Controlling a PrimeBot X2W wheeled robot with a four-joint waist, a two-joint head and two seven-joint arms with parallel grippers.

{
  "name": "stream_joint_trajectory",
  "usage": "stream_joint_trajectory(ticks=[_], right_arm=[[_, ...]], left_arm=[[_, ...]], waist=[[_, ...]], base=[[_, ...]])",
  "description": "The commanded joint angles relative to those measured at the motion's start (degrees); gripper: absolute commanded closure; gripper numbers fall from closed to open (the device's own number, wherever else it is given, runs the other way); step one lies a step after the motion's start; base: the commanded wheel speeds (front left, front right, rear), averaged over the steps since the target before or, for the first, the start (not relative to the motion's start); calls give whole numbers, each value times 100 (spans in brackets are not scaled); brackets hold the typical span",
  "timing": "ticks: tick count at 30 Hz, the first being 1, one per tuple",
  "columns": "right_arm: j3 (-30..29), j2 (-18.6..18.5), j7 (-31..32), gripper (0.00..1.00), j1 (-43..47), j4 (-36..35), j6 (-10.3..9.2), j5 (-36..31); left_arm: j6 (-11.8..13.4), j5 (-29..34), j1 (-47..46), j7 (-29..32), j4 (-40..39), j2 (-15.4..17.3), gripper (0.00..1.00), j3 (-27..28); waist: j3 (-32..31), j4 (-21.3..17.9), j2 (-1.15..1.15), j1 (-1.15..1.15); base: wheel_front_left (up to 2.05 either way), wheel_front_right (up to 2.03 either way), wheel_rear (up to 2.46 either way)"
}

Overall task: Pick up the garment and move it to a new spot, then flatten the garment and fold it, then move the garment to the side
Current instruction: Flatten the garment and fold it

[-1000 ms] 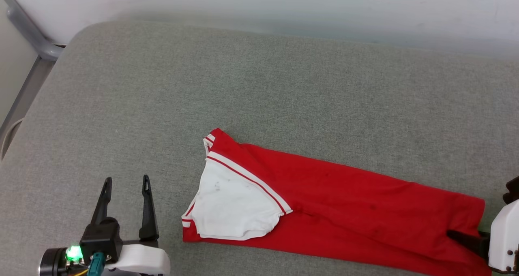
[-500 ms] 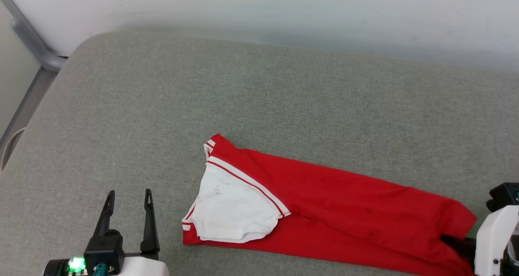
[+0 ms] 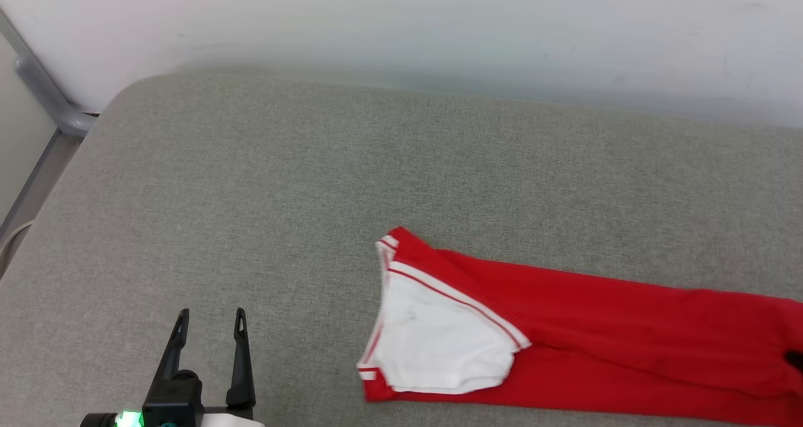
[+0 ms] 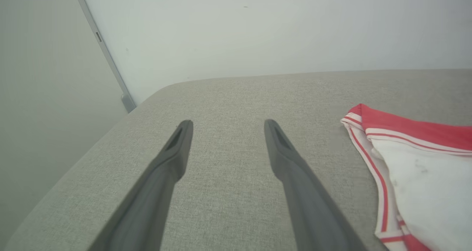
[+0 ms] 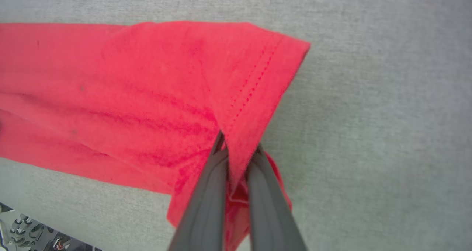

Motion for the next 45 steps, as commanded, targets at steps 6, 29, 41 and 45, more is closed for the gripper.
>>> stream_joint_trajectory(ticks=[6,29,41,45], right_arm=[[-288,-34,-12,100,57,148,-7,16],[1585,1186,885,100,-1242,-2390,-5,-504],[2954,1883,576,100,-2630,-1212,-6,-703],[3316,2009,499,100,-2906,-689,-6,-772]], left_arm=[[-98,140,54,-12,40,-52,0,39],[-275,258,-220,-13,163,-235,0,150],[-347,276,-493,-13,218,-369,0,74],[-363,279,-588,-12,242,-399,0,49]], waist=[[-47,-2,0,0],[137,178,0,0],[449,500,0,0],[551,608,0,0]], base=[[0,0,0],[0,0,0],[0,0,0],[0,0,0]])
